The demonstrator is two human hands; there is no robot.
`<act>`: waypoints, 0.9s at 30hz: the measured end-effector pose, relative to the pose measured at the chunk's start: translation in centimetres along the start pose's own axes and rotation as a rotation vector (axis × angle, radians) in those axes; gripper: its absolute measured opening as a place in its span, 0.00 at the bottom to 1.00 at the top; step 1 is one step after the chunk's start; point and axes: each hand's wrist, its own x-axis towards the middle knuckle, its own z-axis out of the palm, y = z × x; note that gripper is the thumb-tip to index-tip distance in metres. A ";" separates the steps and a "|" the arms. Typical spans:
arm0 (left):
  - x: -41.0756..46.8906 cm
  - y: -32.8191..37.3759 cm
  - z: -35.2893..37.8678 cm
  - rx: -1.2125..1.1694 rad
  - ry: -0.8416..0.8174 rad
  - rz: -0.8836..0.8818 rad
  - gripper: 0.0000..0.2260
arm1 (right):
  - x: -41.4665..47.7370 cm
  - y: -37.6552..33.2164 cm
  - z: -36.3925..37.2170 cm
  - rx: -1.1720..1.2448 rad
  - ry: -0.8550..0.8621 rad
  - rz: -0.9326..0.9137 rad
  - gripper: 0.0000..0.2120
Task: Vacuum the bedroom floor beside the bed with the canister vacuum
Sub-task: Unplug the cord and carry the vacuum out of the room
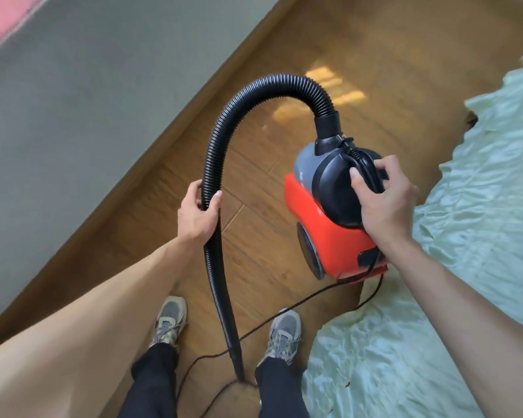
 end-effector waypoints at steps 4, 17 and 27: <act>-0.8 9.1 -2.4 0.015 0.030 0.071 0.17 | 2.8 -5.8 -4.4 0.070 0.098 0.030 0.11; -6.1 41.2 -11.3 0.104 0.172 0.368 0.20 | 13.0 -25.1 -22.3 0.154 0.381 -0.034 0.14; -9.7 56.1 -16.6 0.145 0.185 0.557 0.18 | 15.5 -34.4 -31.9 0.137 0.490 -0.035 0.14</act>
